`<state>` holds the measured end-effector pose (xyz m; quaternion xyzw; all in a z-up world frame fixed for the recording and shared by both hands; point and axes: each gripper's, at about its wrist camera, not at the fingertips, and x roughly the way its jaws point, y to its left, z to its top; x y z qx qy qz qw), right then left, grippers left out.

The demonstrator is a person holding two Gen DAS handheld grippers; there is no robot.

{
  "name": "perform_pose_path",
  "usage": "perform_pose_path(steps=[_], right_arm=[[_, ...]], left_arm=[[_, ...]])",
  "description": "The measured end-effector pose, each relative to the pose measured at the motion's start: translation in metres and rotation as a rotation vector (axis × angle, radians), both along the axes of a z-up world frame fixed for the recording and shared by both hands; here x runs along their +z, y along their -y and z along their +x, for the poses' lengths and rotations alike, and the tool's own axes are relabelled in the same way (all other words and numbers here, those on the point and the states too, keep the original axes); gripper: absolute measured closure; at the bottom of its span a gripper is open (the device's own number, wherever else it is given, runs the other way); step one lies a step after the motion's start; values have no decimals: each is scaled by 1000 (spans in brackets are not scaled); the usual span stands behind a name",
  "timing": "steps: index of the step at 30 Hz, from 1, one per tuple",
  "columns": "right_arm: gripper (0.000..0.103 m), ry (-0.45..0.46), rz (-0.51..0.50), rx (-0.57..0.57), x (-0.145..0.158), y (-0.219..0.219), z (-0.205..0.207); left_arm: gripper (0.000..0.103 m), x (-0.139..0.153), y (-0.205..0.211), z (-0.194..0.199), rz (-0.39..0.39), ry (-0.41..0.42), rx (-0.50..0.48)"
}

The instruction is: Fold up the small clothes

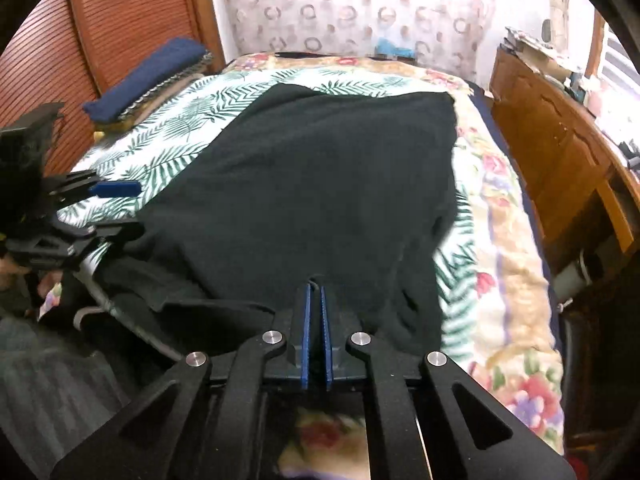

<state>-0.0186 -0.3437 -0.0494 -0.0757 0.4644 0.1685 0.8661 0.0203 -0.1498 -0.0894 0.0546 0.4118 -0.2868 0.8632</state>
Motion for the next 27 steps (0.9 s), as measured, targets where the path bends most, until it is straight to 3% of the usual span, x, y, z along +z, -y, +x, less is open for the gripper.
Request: perform_pose_path(steps=[10,12,14,17,22,24,27], right_arm=[[100,-43,-90,-46,-4,27,-29],[90,-27,-67,-72,-3,32,-28],[72,0,-66,-95,-2,35,-25],[65,21,-62,-119,-7,37,-18],[63,-23,-2,-155,-27,46,-12],[62,-26,10,-159,-30,47,-10],[59,-32,22,-167,-33,47,-9]], left_arm=[[40,-10,8,-11,26,-41,-36],[40,-11,8,-13,25,-40,-37],[40,-11,8,-16,27,-38,-37],[40,-11,5,-18,10,-41,-35],[41,-11,3,-23,-16,-54,-53],[50,-10,3,-25,-16,-54,-64],[55,-10,6,-26,-23,-63,-79]])
